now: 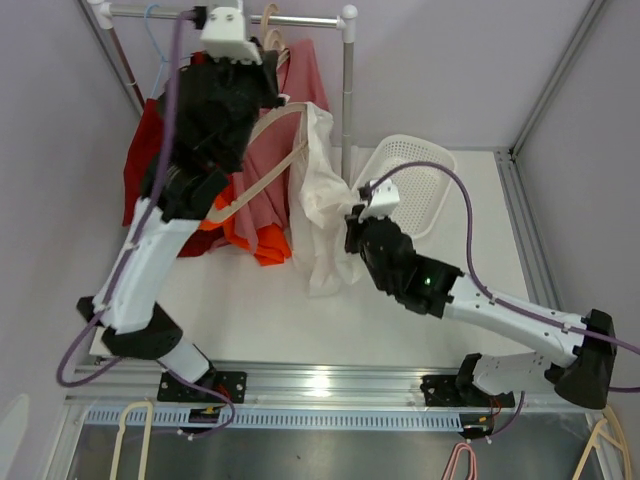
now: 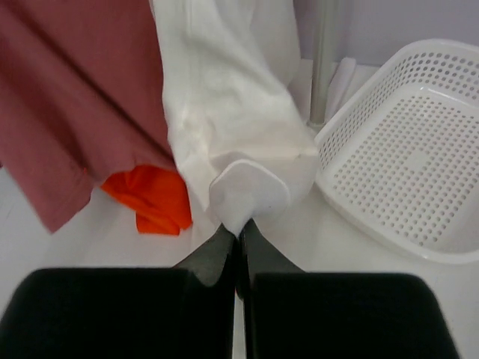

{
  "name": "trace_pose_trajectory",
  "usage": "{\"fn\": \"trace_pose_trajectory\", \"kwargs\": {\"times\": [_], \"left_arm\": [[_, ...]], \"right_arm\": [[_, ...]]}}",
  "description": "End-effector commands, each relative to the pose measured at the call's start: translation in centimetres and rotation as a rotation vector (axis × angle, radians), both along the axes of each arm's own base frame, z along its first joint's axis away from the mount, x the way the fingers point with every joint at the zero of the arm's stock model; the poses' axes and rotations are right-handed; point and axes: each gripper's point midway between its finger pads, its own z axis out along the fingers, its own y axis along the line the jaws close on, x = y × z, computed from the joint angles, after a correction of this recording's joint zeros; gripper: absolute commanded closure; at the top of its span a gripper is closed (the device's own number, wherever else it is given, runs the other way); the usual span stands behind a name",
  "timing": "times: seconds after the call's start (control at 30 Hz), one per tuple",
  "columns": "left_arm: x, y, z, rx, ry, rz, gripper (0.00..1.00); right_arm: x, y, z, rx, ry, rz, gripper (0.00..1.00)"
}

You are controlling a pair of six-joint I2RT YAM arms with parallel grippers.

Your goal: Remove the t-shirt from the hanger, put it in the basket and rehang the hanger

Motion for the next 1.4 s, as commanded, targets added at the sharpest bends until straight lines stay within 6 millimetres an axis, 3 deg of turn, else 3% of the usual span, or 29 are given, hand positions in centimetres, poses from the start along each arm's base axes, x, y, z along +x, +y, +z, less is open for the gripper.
{"fn": "trace_pose_trajectory", "kwargs": {"times": [0.0, 0.03, 0.1, 0.13, 0.2, 0.33, 0.37, 0.47, 0.53, 0.57, 0.6, 0.63, 0.8, 0.83, 0.97, 1.03, 1.07, 1.1, 1.17, 1.3, 1.37], "left_arm": [[-5.8, 2.7, 2.3, -0.101, -0.007, -0.071, 0.99], [-7.3, 3.9, 2.7, -0.113, -0.016, -0.073, 0.99], [-8.9, 4.3, 2.3, -0.111, -0.002, -0.097, 0.99], [-10.2, 5.3, 2.4, -0.124, -0.007, -0.108, 0.99], [-11.3, 5.9, 2.8, -0.141, -0.020, -0.134, 0.99], [-10.8, 6.5, 1.7, -0.108, -0.006, -0.081, 0.99], [-10.4, 6.4, 1.3, -0.100, 0.004, -0.072, 0.99], [-9.9, 6.2, 1.1, -0.106, -0.015, -0.056, 0.99], [-9.2, 5.7, 0.2, -0.092, -0.014, -0.047, 0.99], [-9.2, 5.8, 0.4, -0.099, -0.019, -0.042, 0.99], [-8.7, 5.4, 0.0, -0.084, -0.014, -0.037, 0.99], [-8.5, 5.3, 0.2, -0.087, -0.018, -0.030, 0.99], [-6.8, 4.5, -0.4, -0.089, -0.026, -0.005, 0.99], [-6.2, 3.9, -1.6, -0.076, -0.016, -0.007, 0.99], [-4.4, 3.5, -2.3, -0.059, -0.033, 0.012, 0.99], [-3.8, 3.3, -2.2, -0.059, -0.052, 0.017, 0.99], [-3.2, 3.2, -2.7, -0.049, -0.047, 0.024, 0.99], [-3.0, 3.1, -2.6, -0.051, -0.053, 0.025, 0.99], [-2.4, 3.3, -2.7, -0.048, -0.052, 0.032, 0.99], [-1.9, 3.3, -2.3, -0.056, -0.067, 0.016, 0.99], [-1.8, 3.4, -1.8, -0.063, -0.087, 0.006, 0.99]], "right_arm": [[3.4, -0.3, 1.2, 0.001, 0.029, -0.004, 1.00], [4.6, -0.5, 2.3, 0.027, 0.034, -0.016, 1.00], [7.1, -0.5, 1.0, 0.035, 0.105, -0.018, 1.00], [9.0, -2.1, 1.1, 0.043, 0.119, -0.054, 1.00], [10.4, -2.6, 3.1, 0.051, 0.072, -0.061, 1.00], [10.8, -3.2, 11.0, 0.100, -0.095, -0.056, 1.00], [10.7, -3.6, 15.1, 0.139, -0.162, -0.056, 1.00], [11.2, -4.0, 19.9, 0.106, -0.264, -0.062, 1.00], [10.8, -5.7, 27.3, 0.168, -0.404, -0.101, 1.00], [11.6, -5.0, 26.3, 0.120, -0.400, -0.098, 1.00], [11.2, -6.6, 30.1, 0.159, -0.469, -0.125, 1.00], [12.6, -6.0, 30.1, 0.131, -0.476, -0.133, 1.00], [15.2, -9.1, 35.9, 0.179, -0.645, -0.258, 1.00], [15.8, -10.2, 36.4, 0.186, -0.675, -0.294, 1.00], [17.5, -12.4, 38.5, 0.254, -0.815, -0.375, 1.00], [19.1, -12.4, 38.4, 0.272, -0.850, -0.363, 1.00], [19.0, -13.6, 39.4, 0.292, -0.883, -0.376, 1.00], [21.1, -12.9, 38.0, 0.298, -0.856, -0.353, 1.00], [22.3, -13.8, 37.9, 0.315, -0.865, -0.352, 1.00], [22.3, -14.7, 38.8, 0.360, -0.935, -0.357, 1.00], [22.9, -14.9, 38.1, 0.344, -0.915, -0.367, 1.00]]}}
